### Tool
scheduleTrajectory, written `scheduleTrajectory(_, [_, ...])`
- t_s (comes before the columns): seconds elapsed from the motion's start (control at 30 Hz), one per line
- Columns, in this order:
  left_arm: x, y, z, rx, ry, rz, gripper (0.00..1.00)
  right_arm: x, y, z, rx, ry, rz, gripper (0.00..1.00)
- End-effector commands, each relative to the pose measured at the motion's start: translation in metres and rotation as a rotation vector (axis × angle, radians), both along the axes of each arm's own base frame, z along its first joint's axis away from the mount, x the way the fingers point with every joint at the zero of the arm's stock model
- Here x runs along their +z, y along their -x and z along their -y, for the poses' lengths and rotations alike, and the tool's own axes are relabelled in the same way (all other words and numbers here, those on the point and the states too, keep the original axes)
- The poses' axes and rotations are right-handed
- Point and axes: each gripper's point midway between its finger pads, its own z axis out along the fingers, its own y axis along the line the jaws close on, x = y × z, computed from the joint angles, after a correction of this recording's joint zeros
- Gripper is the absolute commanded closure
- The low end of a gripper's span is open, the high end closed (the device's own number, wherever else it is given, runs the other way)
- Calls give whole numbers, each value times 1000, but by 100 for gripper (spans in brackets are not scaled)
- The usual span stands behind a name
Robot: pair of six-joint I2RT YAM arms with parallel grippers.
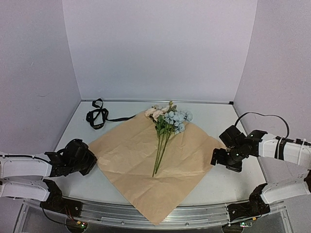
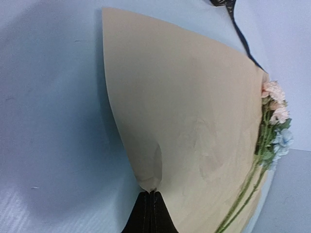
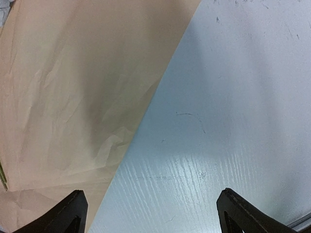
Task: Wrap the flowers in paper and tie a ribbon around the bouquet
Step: Adjust the flattened wrapping paper at the center of the board, then pick up the bottom corner of the flattened wrapping paper from the center of the board.
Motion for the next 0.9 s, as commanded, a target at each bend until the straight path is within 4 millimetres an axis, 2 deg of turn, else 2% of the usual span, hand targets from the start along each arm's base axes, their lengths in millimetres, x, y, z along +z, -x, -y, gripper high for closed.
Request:
scheduleTrajectory(0.0, [4, 8, -7, -95, -160, -79, 86, 9, -1, -24, 51, -38, 23, 7])
scheduleTrajectory(0.1, [14, 9, 4, -199, -194, -85, 74, 10, 11, -39, 104, -46, 23, 8])
scheduleTrajectory(0.17, [19, 13, 9, -256, -213, -94, 66, 6, 27, -49, 128, -53, 17, 8])
scheduleTrajectory(0.23, [24, 18, 15, -304, -239, -101, 59, -5, 42, -57, 116, -96, -9, 9])
scheduleTrajectory(0.33, [31, 27, 29, -376, -266, -93, 53, -21, 59, -76, 61, -216, -42, 11])
scheduleTrajectory(0.63, [43, 45, 71, -567, -250, -35, 46, -32, 89, -124, 6, -414, -46, 14])
scheduleTrajectory(0.87, [63, 45, 81, -649, -255, 43, 45, -55, 111, -151, -88, -531, -102, 16])
